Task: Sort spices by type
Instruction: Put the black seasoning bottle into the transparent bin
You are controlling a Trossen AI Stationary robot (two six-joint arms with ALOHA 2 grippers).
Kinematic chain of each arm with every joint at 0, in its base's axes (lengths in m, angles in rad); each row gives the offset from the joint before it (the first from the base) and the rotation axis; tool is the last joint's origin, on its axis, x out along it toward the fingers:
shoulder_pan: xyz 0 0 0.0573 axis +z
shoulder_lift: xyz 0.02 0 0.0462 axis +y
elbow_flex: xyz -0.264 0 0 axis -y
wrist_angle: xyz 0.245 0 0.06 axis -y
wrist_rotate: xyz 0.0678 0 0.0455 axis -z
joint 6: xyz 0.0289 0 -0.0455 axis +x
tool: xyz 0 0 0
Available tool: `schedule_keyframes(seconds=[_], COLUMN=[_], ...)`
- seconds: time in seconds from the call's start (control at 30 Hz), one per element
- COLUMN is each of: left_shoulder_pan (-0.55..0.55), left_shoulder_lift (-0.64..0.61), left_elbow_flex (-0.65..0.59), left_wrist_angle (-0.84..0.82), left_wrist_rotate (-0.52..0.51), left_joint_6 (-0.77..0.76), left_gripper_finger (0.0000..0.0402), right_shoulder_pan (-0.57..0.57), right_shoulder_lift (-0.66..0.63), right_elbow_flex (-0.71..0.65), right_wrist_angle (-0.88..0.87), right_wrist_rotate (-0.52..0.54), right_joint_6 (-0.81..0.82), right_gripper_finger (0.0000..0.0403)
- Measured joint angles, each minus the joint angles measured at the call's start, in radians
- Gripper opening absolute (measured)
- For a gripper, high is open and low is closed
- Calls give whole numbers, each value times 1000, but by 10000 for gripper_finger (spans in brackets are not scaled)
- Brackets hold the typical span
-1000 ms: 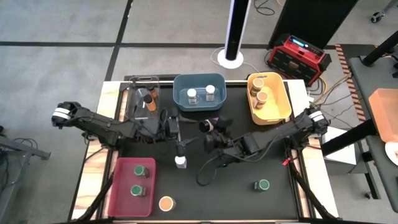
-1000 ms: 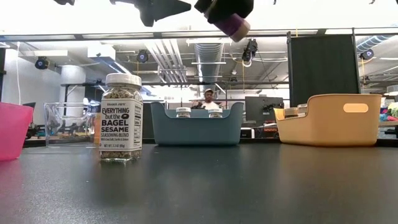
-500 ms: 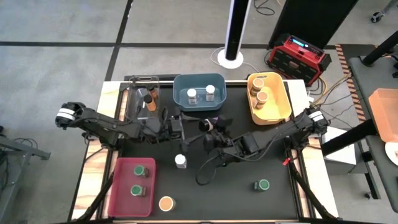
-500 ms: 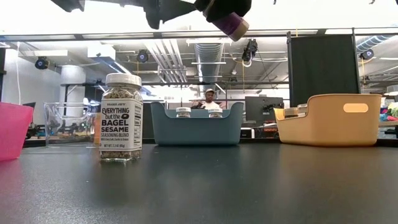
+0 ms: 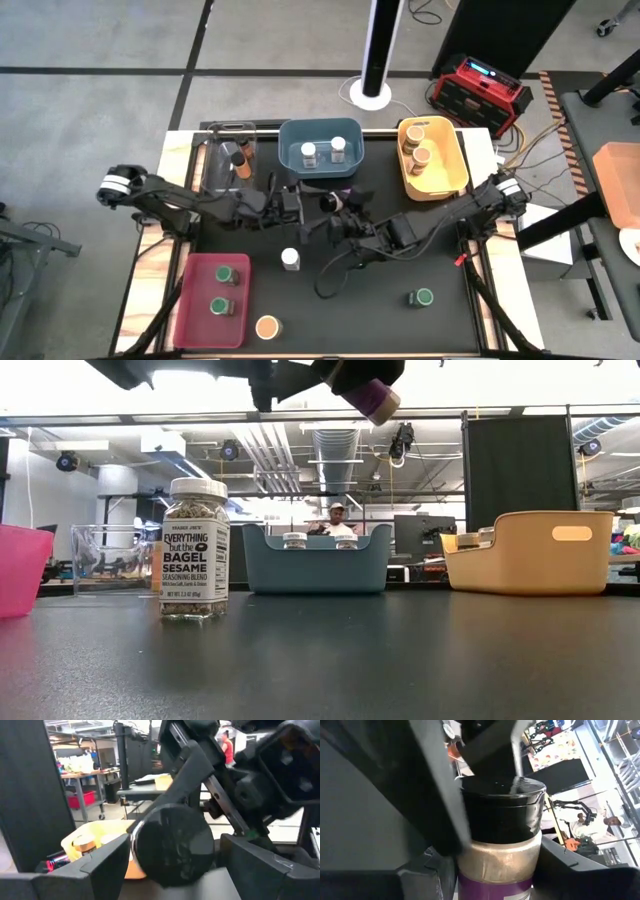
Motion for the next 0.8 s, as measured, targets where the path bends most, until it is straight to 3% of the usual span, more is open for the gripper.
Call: schedule_keyframes(seconds=[0.2, 0.47, 0.8], left_shoulder_pan=[3, 5, 5], left_shoulder_lift=[60, 55, 52], left_elbow_flex=[81, 70, 69], left_wrist_angle=[-26, -33, -34], left_wrist_rotate=[-30, -53, -58], left_joint_6=[54, 66, 66], left_gripper_finger=[290, 284, 191], right_shoulder_pan=[0, 0, 0], right_shoulder_lift=[0, 0, 0], right_elbow_flex=[0, -1, -3], right_wrist_angle=[-19, -23, -28], right_wrist_rotate=[17, -1, -2], right_joint_6=[22, 43, 57], right_gripper_finger=[186, 187, 188])
